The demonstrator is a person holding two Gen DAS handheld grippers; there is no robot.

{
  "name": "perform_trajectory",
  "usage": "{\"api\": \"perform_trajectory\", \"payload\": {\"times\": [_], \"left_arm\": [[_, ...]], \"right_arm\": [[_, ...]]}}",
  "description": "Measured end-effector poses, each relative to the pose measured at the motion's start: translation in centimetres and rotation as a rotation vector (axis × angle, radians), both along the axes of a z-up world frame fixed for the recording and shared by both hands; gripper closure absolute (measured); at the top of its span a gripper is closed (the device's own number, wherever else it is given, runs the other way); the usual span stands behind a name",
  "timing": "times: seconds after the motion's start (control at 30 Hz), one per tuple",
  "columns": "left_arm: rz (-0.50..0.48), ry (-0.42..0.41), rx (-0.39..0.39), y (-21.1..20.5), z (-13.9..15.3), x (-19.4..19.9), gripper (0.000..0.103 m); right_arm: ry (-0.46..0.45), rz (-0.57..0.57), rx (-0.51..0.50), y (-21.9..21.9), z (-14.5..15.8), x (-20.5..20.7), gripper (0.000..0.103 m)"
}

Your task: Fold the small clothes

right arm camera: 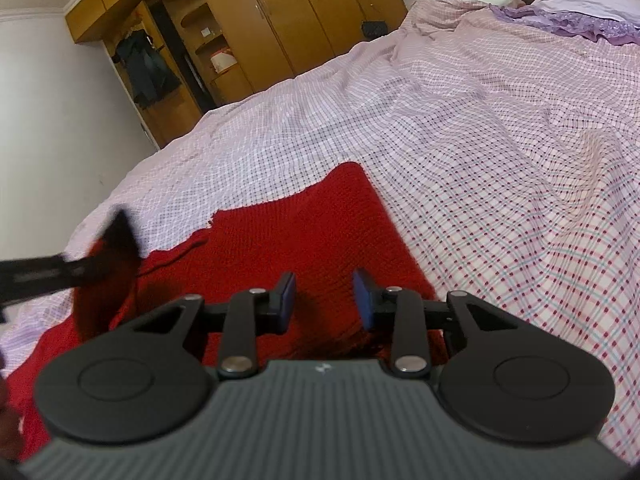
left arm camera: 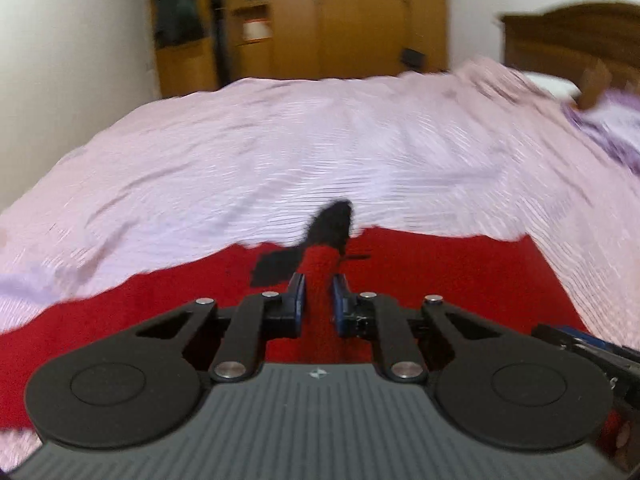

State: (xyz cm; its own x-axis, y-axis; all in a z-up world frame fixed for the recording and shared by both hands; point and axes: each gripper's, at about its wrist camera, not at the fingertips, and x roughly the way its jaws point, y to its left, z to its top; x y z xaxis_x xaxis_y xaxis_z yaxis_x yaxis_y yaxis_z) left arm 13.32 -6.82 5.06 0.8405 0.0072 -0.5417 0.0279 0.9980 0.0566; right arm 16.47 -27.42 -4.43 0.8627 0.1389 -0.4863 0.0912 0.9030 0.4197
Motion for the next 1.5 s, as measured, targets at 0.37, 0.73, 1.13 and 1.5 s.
{"api": "perform_trajectory", "payload": {"times": [0.37,0.73,1.13,1.5], "left_arm": [[0.134,0.125,-0.089,8.0,-2.4,-4.7,0.085],[0.16,0.19,-0.108,11.6,-2.9,-8.4,0.05],[0.18,0.162,-0.132,14.0,-2.0,-5.3,0.043],[0.144,0.245,-0.167,15.3,-4.2,-1.6,0.043]], "right_arm": [[-0.01,-0.002,-0.001,0.1,-0.2,-0.3,0.069],[-0.032,0.002,0.03,-0.2,0.2,-0.9,0.068],[-0.035,0.001,0.041,-0.1,0.6,-1.3,0.066],[0.018,0.091,-0.105,-2.1,5.5,-1.4,0.047]]}}
